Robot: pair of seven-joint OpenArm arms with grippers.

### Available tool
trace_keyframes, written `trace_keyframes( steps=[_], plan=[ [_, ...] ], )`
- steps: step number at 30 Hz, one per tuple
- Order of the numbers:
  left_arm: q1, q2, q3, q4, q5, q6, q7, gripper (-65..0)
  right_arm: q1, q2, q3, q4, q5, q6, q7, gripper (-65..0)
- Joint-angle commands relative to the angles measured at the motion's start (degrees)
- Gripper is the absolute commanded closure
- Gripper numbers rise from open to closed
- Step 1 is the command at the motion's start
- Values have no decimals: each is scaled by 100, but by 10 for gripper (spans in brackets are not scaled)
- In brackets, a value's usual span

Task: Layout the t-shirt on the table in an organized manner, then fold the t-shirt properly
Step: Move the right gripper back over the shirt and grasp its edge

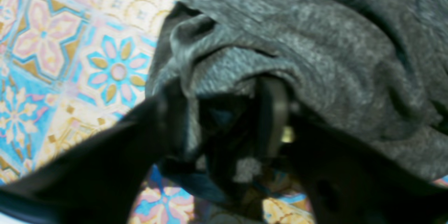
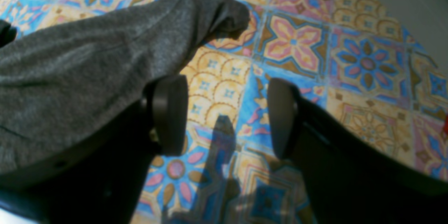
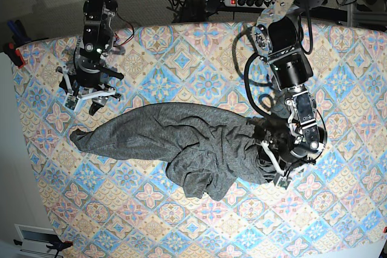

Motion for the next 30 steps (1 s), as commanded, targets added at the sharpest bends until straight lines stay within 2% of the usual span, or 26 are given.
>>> trace_keyframes(
  steps=[1, 4, 6, 9, 12, 15, 18, 21, 23, 26, 30],
  plan=[
    [-72, -13, 24, 221, -94, 7, -97, -381, 47, 43, 6, 127, -46, 17, 152, -347],
    [236, -13, 24, 766, -94, 7, -9, -386, 38, 78, -433, 127, -46, 17, 143, -347],
    [491, -13, 24, 1319, -94, 7, 88, -379, 38, 96, -961, 127, -46, 17, 143, -347],
    [895, 22, 41, 2032, -67, 7, 88, -371, 82, 377, -1629, 74, -11, 17, 143, -347],
    [1194, -22, 455, 2234, -59, 7, 70, -370, 205, 430, -2051, -207, -2, 17, 143, -347],
    [1449, -206, 1000, 2357, -59, 7, 61, -370, 627, 430, -2051, -523, -2, 17, 143, -347],
    [1669, -224, 1369, 2612, -50, 7, 53, -370, 873, 447, -2069, -690, -11, 17, 143, -347],
    [1687, -224, 1483, 2691, -50, 7, 53, -370, 882, 447, -2086, -928, -11, 26, 187, -347],
    [1669, -224, 1501, 2691, -50, 7, 53, -370, 891, 447, -2086, -1095, -11, 202, 187, -347],
    [1660, -206, 1509, 2682, -50, 7, 53, -370, 891, 447, -2025, -1464, -11, 633, 196, -347],
    [1669, -215, 1509, 2673, -50, 7, 53, -370, 899, 447, -1910, -1693, -11, 650, 204, -347]
  ],
)
